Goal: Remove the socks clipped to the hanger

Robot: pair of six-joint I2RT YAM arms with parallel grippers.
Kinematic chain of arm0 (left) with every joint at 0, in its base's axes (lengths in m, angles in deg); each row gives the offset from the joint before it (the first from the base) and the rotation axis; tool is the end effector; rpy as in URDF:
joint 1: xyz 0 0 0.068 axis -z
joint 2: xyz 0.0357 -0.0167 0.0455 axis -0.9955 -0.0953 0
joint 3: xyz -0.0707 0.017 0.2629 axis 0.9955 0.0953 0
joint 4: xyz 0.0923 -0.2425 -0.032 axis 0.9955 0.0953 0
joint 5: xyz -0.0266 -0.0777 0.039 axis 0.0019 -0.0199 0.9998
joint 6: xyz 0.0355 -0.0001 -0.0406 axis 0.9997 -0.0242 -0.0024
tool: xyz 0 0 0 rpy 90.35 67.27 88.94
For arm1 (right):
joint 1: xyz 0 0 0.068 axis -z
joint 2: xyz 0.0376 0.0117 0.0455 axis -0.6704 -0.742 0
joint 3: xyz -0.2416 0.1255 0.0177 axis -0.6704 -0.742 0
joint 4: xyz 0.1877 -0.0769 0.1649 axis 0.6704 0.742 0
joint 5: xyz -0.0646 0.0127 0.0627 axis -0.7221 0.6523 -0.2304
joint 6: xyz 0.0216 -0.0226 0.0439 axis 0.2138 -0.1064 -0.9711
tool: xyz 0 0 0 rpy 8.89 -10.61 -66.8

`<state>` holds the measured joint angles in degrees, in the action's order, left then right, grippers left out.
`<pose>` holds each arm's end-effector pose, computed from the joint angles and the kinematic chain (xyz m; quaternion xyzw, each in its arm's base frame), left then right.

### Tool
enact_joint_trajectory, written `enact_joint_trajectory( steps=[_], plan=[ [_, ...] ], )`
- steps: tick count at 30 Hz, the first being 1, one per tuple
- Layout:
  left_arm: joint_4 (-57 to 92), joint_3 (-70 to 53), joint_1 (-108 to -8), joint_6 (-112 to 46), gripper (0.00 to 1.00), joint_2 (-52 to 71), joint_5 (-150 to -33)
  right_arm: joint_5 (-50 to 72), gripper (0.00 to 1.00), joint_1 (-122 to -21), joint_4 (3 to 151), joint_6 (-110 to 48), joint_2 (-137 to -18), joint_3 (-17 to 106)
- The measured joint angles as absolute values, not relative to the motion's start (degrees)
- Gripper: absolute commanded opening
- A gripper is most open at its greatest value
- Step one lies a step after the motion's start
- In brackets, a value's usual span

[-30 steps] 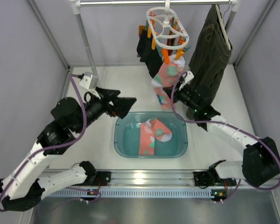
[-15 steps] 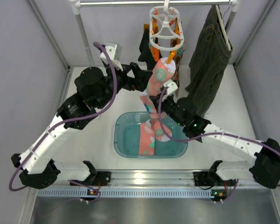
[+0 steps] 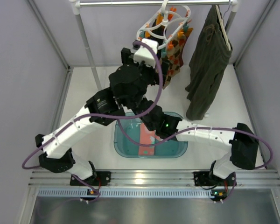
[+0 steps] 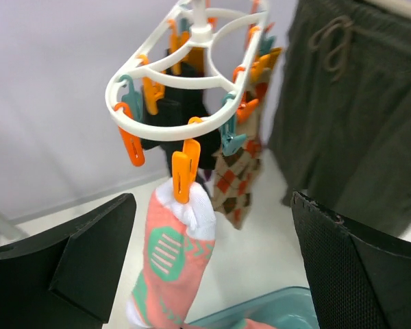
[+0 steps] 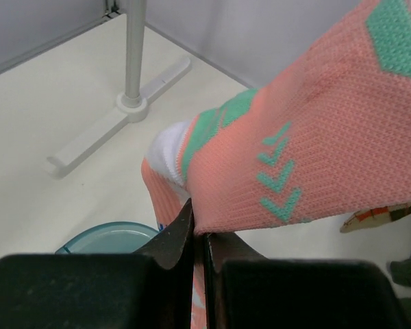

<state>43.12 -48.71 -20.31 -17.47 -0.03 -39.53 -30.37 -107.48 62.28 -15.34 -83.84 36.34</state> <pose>0.1462 -0.2462 0.5508 0.1287 0.6750 -0.1227 0.7161 0.1693 0.3214 0.3364 -0.2755 0.6861 0.1086 0.6645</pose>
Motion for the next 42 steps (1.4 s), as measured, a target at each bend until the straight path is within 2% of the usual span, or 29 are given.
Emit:
enact_joint_trajectory(
  steps=[3,6,11,15,16,29,30,35,36,40,42],
  plan=[
    [43.18,-51.21,-19.98,-13.17,0.96,-4.36,-33.48,-31.66,0.0,-108.03,62.69,-14.25,-86.01,38.07],
    [43.33,-52.93,-20.02,-10.13,0.86,-7.72,-28.82,-32.43,0.0,-108.14,63.52,-13.5,-87.41,39.44],
    [43.53,-55.99,-20.35,-6.37,0.86,-12.18,-23.14,-32.3,0.0,-108.31,63.91,-13.28,-87.82,40.12],
    [43.53,-56.85,-21.77,-5.41,0.82,-13.93,-21.48,-31.92,0.0,-108.4,63.96,-13.17,-87.82,40.12],
    [43.49,-57.11,-22.32,-5.36,0.78,-14.26,-21.06,-31.81,0.0,-108.4,64.02,-13.15,-87.82,40.12],
    [43.49,-61.33,-28.9,-5.39,0.69,-20.03,-21.87,-28.71,0.0,-108.44,65.01,-12.37,-87.67,39.95],
    [43.51,-61.7,-29.16,-5.41,0.61,-20.57,-22.05,-28.51,0.0,-108.44,65.18,-12.3,-87.62,39.86],
    [43.51,-62.86,-30.12,-5.63,0.37,-22.08,-23.12,-27.73,0.0,-108.44,65.71,-11.88,-86.53,38.22],
    [43.51,-62.97,-30.25,-5.54,0.27,-22.17,-23.27,-27.62,0.0,-108.46,65.64,-11.86,-86.09,37.72],
    [43.18,-63.56,-31.35,-6.39,0.06,-22.54,-23.55,-26.46,0.0,-108.77,65.53,-11.88,-83.93,35.18],
    [43.07,-63.58,-31.8,-6.48,0.03,-22.56,-24.06,-25.85,0.0,-109.29,65.18,-11.88,-82.75,33.56]
  ],
)
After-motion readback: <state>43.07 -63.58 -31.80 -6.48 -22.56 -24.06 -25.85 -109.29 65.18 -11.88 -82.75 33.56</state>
